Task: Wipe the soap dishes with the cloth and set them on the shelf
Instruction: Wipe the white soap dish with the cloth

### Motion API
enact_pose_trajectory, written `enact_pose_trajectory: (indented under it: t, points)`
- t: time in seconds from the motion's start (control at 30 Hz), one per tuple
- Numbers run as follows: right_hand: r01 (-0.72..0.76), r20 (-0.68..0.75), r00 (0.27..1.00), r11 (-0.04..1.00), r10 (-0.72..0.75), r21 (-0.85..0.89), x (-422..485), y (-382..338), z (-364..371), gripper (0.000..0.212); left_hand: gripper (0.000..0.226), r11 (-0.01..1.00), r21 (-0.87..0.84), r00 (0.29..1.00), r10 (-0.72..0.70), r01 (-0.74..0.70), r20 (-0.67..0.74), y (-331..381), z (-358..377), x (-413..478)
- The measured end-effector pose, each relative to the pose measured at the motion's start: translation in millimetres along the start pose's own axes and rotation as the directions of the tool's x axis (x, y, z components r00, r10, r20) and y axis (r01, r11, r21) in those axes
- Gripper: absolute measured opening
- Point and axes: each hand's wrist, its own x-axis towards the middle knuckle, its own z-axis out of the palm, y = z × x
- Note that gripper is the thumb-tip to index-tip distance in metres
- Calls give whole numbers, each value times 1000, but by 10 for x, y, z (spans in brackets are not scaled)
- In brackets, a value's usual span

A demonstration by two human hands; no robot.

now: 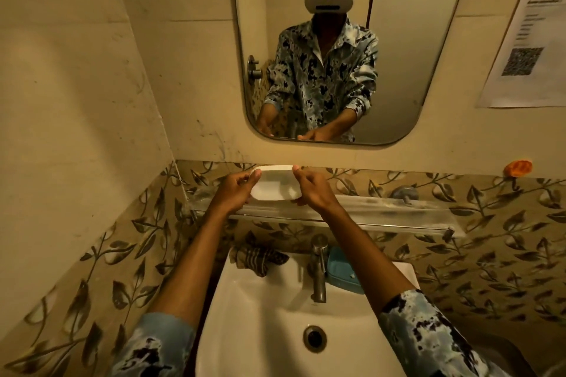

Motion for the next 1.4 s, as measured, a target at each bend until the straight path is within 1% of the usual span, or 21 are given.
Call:
enact_pose_trajectory:
  t: [0.07, 0.13, 0.2, 0.27, 0.43, 0.53, 0.63, 0.7, 0.87, 1.0, 1.07, 1.13, 1.17, 1.23, 1.27, 1.3, 1.33, 1.4]
  points:
    - [-58, 24, 998, 998, 59, -34, 63, -17, 90, 56, 44, 999, 47, 999, -17, 19, -38, -72, -41, 68]
    - [-103, 33, 994, 992, 106, -66, 110, -34, 150, 56, 49, 996, 84, 997, -34, 40, -70, -131, -63, 136]
    - [-148, 19, 988, 984, 150, -104, 170, -19, 200, 56, 49, 992, 102, 994, -68, 77, -85, -184, -73, 194]
    - [-178, -10, 984, 977, 178, -117, 219, 2, 235, 50, 45, 988, 118, 991, -87, 98, -102, -238, -77, 239]
    - [-222, -58, 975, 965, 216, -140, 310, 52, 317, 28, 27, 983, 145, 984, -87, 109, -155, -338, -131, 356]
    - [-229, -88, 972, 963, 218, -144, 343, 100, 379, 19, 23, 980, 176, 981, -65, 98, -183, -370, -158, 399]
    - [-221, -139, 970, 965, 201, -143, 360, 150, 432, 20, 20, 966, 246, 982, -39, 85, -185, -401, -163, 404]
    - [-217, -160, 968, 963, 192, -158, 377, 171, 449, 17, 21, 953, 291, 984, -31, 82, -175, -405, -164, 413]
    - [-221, -167, 967, 957, 190, -188, 390, 195, 449, 21, 20, 934, 344, 984, -34, 93, -174, -377, -173, 405]
    - [-208, -170, 970, 955, 173, -213, 383, 190, 440, 24, 23, 911, 396, 981, -45, 118, -189, -342, -165, 379]
    - [-193, -179, 972, 954, 154, -227, 366, 173, 410, 30, 28, 899, 413, 977, -64, 146, -205, -304, -160, 362]
    - [-147, -211, 972, 964, 99, -223, 320, 132, 346, 36, 35, 895, 412, 965, -67, 170, -254, -214, -184, 306]
    - [-96, -238, 970, 976, 48, -195, 274, 105, 297, 35, 37, 904, 392, 955, -53, 171, -292, -158, -219, 258]
    - [49, -312, 947, 992, -84, -118, 107, 67, 145, 26, 40, 939, 319, 920, 8, 127, -392, -58, -281, 111]
    - [140, -363, 918, 986, -163, -87, -4, 63, 55, 18, 39, 953, 292, 892, 65, 77, -446, -23, -301, 14]
    - [229, -428, 873, 971, -235, -66, -129, 90, -34, 10, 37, 961, 276, 858, 133, 10, -495, 0, -292, -99]
    - [304, -502, 815, 951, -289, -55, -260, 148, -111, 7, 35, 963, 261, 818, 206, -71, -537, 7, -250, -228]
    - [401, -630, 690, 913, -357, -78, -517, 337, -224, 11, 33, 940, 242, 737, 339, -240, -585, -31, -56, -526]
